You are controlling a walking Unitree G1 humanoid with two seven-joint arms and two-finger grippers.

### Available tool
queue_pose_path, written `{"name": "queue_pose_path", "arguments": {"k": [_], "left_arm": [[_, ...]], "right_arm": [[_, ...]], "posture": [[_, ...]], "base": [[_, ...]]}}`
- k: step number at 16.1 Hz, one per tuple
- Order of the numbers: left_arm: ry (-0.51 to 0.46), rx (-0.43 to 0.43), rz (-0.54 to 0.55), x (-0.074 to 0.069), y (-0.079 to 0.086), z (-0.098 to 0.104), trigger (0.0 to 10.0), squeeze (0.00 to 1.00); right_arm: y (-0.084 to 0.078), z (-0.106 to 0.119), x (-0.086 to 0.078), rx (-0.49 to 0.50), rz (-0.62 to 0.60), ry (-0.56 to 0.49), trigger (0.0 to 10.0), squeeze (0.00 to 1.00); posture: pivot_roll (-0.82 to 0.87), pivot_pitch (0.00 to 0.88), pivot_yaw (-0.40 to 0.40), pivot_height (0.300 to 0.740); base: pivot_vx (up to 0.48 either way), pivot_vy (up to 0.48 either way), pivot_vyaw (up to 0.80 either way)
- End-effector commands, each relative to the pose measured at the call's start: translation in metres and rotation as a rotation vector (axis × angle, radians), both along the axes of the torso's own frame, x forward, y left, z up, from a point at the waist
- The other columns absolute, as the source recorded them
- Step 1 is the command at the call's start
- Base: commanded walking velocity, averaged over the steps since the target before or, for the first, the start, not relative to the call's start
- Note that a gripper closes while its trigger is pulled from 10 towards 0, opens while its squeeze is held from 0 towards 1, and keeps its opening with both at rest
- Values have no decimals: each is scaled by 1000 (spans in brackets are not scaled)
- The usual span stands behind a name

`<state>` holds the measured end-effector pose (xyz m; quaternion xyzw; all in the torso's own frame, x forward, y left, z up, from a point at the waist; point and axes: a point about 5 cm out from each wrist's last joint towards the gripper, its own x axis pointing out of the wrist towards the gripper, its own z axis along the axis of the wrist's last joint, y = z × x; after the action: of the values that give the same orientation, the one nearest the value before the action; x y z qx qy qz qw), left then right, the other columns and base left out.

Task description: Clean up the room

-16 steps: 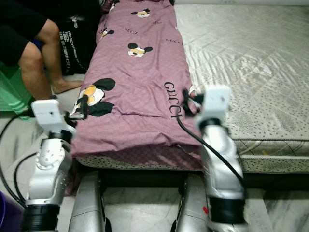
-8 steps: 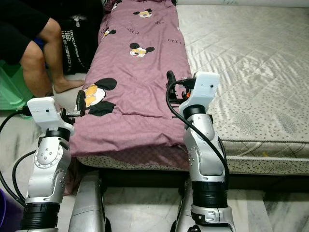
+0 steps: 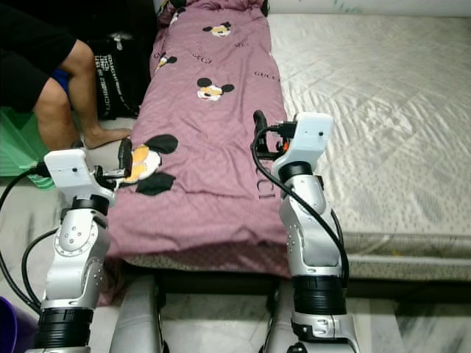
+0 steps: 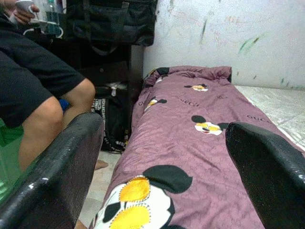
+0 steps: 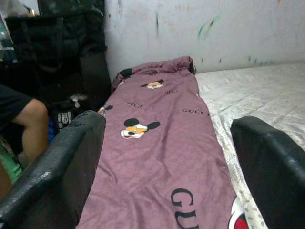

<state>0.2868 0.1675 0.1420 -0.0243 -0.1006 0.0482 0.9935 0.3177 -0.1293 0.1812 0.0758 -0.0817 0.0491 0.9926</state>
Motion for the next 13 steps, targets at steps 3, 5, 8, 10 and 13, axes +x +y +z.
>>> {"name": "queue_pose_path", "arguments": {"k": [3, 5, 8, 10, 13], "left_arm": [[23, 16, -8, 0, -1, -5, 10000, 0], [28, 33, -14, -7, 4, -14, 10000, 0], [59, 35, -6, -19, 12, -25, 10000, 0], [67, 26, -7, -27, 11, -29, 10000, 0], [69, 26, -8, -27, 9, -31, 10000, 0]], "right_arm": [[-3, -1, 3, -59, -50, 14, 10000, 0], [-10, -9, -1, -117, -51, 12, 10000, 0], [-16, -23, -9, -175, -42, 38, 10000, 0], [-23, -34, -15, -224, -55, 53, 10000, 0], [-24, -33, -13, -233, -68, 45, 10000, 0]], "posture": [[-6, 0, -2, 642], [-9, 0, -1, 642], [-8, 0, -7, 642], [-1, 0, -13, 642], [-7, 0, -12, 667]], "base": [[0, 0, 0], [0, 0, 0], [0, 0, 0], [0, 0, 0], [0, 0, 0]]}}
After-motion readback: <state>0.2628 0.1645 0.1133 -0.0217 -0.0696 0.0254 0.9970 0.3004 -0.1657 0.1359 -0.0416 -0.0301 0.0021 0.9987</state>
